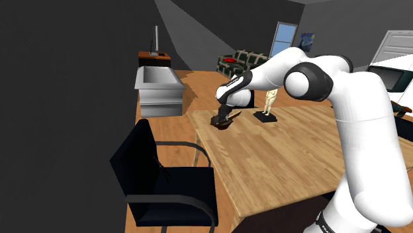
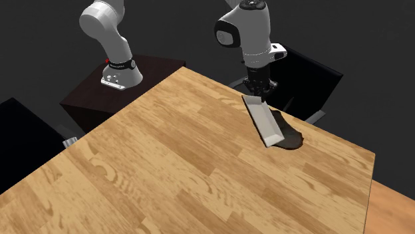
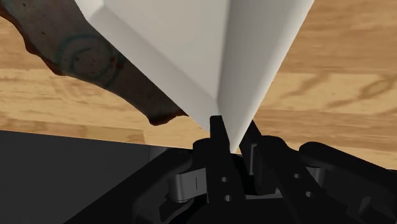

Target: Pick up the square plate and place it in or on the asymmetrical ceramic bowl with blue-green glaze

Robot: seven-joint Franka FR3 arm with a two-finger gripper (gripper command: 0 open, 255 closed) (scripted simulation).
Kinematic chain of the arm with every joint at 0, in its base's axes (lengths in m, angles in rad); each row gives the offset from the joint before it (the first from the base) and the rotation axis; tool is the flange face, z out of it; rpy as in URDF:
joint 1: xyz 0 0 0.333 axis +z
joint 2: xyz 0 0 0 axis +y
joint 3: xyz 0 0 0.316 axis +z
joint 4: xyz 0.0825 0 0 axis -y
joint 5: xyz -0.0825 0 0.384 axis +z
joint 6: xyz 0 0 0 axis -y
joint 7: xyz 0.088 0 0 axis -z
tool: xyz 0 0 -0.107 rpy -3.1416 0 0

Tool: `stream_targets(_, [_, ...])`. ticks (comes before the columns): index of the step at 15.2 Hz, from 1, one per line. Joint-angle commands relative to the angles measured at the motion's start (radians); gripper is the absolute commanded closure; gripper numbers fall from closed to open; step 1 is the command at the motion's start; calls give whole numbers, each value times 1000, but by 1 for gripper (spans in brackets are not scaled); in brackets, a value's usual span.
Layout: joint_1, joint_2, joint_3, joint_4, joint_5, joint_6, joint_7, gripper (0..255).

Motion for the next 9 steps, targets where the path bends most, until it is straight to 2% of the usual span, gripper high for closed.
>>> stream_targets(1, [-5,7,-4,0,-2,-1,1,255])
stream_targets(2, [-5,7,-4,0,-2,-1,1,255])
stream_targets(3, [-2,3,-5,-5,-3,0,3,0])
stream_targets(8, [-5,7,-4,0,-2,-1,1,0])
stream_targets(9, [6,-22,-17,-13,-17,-17,10,0])
